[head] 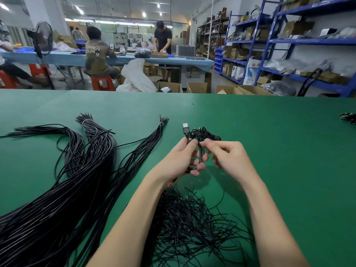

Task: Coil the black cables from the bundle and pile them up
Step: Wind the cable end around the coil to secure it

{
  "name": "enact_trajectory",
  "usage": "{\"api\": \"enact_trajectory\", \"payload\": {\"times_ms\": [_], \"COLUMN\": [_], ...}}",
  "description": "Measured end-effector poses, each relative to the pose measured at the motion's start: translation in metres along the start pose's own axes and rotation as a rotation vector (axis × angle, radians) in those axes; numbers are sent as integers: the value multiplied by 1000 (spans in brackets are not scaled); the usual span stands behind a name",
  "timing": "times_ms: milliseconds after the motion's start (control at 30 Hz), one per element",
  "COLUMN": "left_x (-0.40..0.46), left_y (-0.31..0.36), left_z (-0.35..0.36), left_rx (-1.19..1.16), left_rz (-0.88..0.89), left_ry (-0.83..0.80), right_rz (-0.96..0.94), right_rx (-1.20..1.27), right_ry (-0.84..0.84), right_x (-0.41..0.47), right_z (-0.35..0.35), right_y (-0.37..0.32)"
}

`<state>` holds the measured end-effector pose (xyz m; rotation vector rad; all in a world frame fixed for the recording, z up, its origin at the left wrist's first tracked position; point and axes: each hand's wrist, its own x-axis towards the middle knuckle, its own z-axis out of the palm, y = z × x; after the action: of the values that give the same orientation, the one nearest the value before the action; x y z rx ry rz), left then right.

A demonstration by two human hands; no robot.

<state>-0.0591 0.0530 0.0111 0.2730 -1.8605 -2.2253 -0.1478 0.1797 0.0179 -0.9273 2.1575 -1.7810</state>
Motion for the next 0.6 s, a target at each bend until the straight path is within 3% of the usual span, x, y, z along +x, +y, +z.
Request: {"api": "enact_trajectory", "payload": {"times_ms": [67, 233, 400, 533, 600], "left_x": [0, 1, -3, -3, -1], "left_y": [-2, -5, -3, -5, -5], "left_z": [-1, 6, 3, 6, 3], "left_rx": [161, 422, 556, 717, 644], "left_rz": [-21, 6, 15, 112, 51], "left_ry": [-6, -73, -126, -133, -84], "right_rz": [99, 117, 234, 200, 197], "right_rx": [165, 64, 160, 86, 126], "right_ry": [-10, -52, -76, -70, -78], "right_x": [0, 1, 0, 0, 0], "right_z": [-2, 4, 1, 0, 0], "right_y": [-5, -7, -4, -4, -4]}}
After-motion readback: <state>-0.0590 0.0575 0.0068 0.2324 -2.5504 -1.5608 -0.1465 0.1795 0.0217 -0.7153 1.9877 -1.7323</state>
